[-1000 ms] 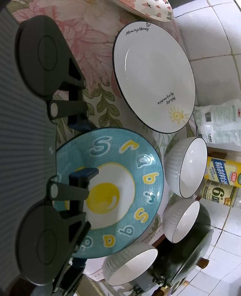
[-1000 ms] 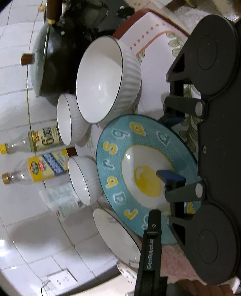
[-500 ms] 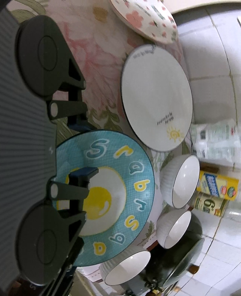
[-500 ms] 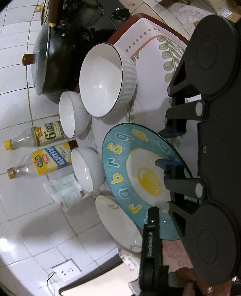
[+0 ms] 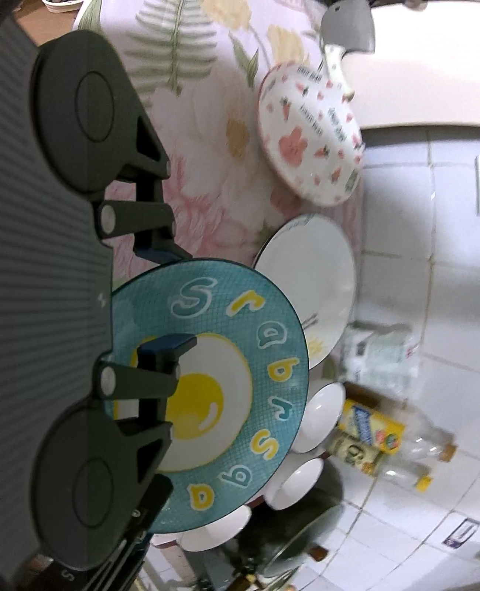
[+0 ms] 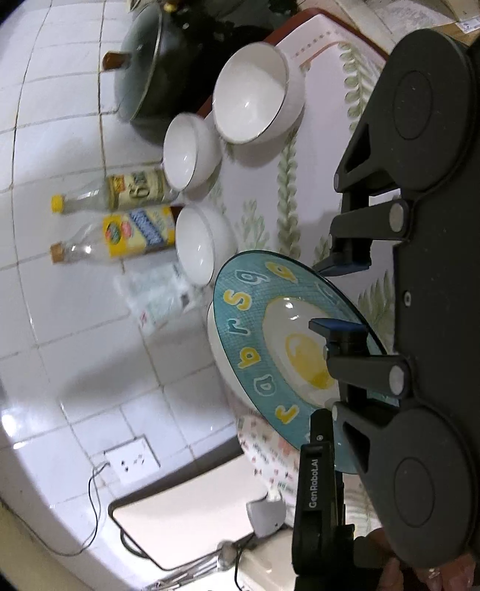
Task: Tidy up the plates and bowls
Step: 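Carry the blue plate with both grippers onto the white plate and release, then reach both grippers to the pink bunny plate and close on its rim, then lift the bunny plate with both grippers and lower it onto the blue plate, then open both grippers and pull back from the plate stack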
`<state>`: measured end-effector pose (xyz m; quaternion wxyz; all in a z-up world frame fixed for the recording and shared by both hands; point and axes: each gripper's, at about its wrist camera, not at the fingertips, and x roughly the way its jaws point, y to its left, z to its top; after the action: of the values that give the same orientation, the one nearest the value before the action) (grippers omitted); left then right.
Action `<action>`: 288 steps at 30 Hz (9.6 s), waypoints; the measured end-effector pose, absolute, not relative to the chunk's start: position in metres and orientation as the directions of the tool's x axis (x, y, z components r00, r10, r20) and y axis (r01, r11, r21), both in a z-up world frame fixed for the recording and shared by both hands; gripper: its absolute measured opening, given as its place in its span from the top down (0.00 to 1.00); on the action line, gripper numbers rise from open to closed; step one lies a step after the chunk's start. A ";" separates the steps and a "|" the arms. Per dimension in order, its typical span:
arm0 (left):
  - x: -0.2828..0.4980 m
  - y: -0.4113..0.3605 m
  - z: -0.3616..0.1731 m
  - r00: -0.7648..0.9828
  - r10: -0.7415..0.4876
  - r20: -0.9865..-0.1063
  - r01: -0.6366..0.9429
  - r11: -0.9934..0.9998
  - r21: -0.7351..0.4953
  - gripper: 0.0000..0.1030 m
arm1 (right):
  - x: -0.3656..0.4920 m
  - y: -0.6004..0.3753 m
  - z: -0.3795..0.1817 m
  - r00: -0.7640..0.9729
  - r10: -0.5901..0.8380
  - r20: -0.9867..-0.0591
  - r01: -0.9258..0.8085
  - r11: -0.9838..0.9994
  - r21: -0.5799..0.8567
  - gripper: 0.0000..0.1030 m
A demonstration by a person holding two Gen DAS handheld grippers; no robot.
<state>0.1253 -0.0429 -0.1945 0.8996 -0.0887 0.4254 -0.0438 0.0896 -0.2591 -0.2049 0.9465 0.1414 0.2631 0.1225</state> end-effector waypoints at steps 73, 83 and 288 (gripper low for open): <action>0.284 -0.009 -0.236 0.442 -0.075 -0.894 -0.083 0.989 -0.124 0.61 | 0.296 -0.176 -0.222 0.799 0.184 -0.572 -0.184 0.981 0.058 0.67; 0.233 0.005 -0.174 0.520 -0.132 -0.844 0.028 0.990 -0.138 0.60 | 0.242 -0.176 -0.170 0.815 0.318 -0.484 -0.280 0.948 0.152 0.58; 0.174 -0.068 -0.173 0.616 -0.017 -0.788 0.030 1.000 0.003 0.45 | 0.184 -0.214 -0.229 0.791 0.399 -0.463 -0.335 0.917 0.218 0.40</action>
<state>0.1739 -0.0684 -0.1731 0.8988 0.0078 0.4380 -0.0130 0.1844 -0.2144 -0.2287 0.9443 0.0625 0.2581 0.1943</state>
